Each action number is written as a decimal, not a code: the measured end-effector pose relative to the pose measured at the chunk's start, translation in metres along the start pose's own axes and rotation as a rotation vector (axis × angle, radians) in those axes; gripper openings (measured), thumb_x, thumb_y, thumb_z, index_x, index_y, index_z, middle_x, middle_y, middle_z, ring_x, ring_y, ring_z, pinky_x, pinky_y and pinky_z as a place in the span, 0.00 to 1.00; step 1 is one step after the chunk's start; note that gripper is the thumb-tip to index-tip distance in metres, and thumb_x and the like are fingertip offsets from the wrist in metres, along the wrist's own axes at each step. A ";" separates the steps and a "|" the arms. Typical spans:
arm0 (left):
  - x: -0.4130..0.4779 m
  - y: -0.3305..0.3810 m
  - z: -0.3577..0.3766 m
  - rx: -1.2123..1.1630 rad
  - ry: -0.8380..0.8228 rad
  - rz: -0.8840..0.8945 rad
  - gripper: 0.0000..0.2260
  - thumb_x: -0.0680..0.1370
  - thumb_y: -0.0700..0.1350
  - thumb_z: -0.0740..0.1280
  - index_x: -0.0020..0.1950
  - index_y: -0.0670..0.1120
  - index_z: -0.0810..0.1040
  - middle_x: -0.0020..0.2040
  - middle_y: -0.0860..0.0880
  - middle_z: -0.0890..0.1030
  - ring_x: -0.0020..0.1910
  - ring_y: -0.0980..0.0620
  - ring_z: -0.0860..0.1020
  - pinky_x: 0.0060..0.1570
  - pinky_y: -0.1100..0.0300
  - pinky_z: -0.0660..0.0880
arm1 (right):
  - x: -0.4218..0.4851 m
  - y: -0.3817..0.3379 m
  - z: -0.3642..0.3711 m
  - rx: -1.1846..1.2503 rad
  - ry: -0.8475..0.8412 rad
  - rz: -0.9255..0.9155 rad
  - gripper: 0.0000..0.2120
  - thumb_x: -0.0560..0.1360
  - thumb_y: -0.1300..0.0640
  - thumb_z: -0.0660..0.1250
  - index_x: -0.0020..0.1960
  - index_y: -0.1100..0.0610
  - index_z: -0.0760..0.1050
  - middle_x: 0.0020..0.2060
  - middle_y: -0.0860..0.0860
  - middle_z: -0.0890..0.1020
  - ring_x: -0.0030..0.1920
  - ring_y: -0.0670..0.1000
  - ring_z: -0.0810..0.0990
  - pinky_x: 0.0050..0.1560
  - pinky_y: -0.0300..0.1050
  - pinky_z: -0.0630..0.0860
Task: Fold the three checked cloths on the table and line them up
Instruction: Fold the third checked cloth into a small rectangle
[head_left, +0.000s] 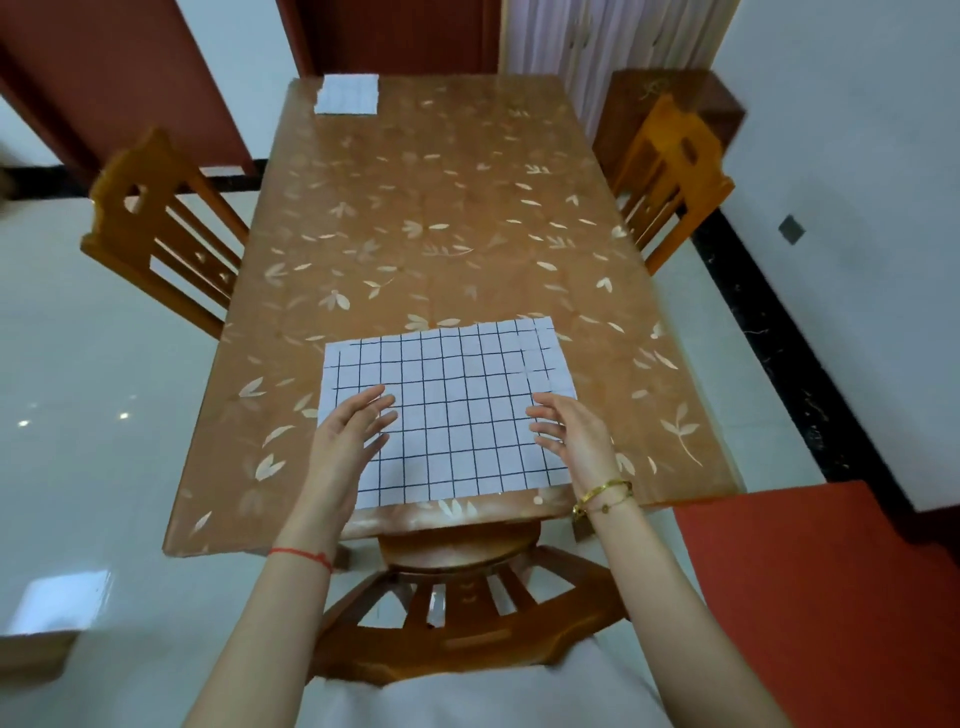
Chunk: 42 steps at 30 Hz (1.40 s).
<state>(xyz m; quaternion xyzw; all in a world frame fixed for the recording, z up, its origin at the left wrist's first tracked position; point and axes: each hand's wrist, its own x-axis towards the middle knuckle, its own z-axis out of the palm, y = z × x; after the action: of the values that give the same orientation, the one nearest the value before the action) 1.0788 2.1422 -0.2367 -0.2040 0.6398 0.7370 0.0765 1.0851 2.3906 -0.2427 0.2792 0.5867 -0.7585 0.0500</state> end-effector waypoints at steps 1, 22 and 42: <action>0.002 -0.001 0.003 -0.002 0.009 -0.002 0.13 0.82 0.42 0.62 0.66 0.45 0.77 0.59 0.48 0.83 0.60 0.49 0.80 0.61 0.54 0.75 | 0.006 -0.001 -0.001 -0.007 -0.008 0.006 0.12 0.80 0.59 0.59 0.53 0.62 0.79 0.42 0.54 0.82 0.39 0.49 0.79 0.41 0.39 0.76; 0.054 -0.034 -0.023 0.022 0.136 -0.136 0.12 0.81 0.44 0.65 0.64 0.46 0.78 0.59 0.48 0.82 0.58 0.50 0.80 0.61 0.53 0.75 | 0.081 0.019 0.025 -0.179 -0.059 0.109 0.11 0.80 0.59 0.59 0.51 0.59 0.79 0.43 0.53 0.82 0.42 0.52 0.79 0.44 0.42 0.77; 0.097 -0.112 -0.080 0.394 0.603 -0.229 0.19 0.73 0.35 0.71 0.63 0.44 0.77 0.60 0.47 0.81 0.61 0.49 0.79 0.63 0.55 0.74 | 0.218 0.059 0.208 -0.767 -0.449 -0.018 0.09 0.79 0.55 0.62 0.45 0.55 0.79 0.42 0.52 0.82 0.40 0.51 0.77 0.45 0.47 0.78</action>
<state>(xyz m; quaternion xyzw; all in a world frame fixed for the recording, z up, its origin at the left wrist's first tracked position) 1.0496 2.0690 -0.3855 -0.4633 0.7361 0.4934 0.0044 0.8505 2.2366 -0.3660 0.0636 0.8025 -0.5284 0.2697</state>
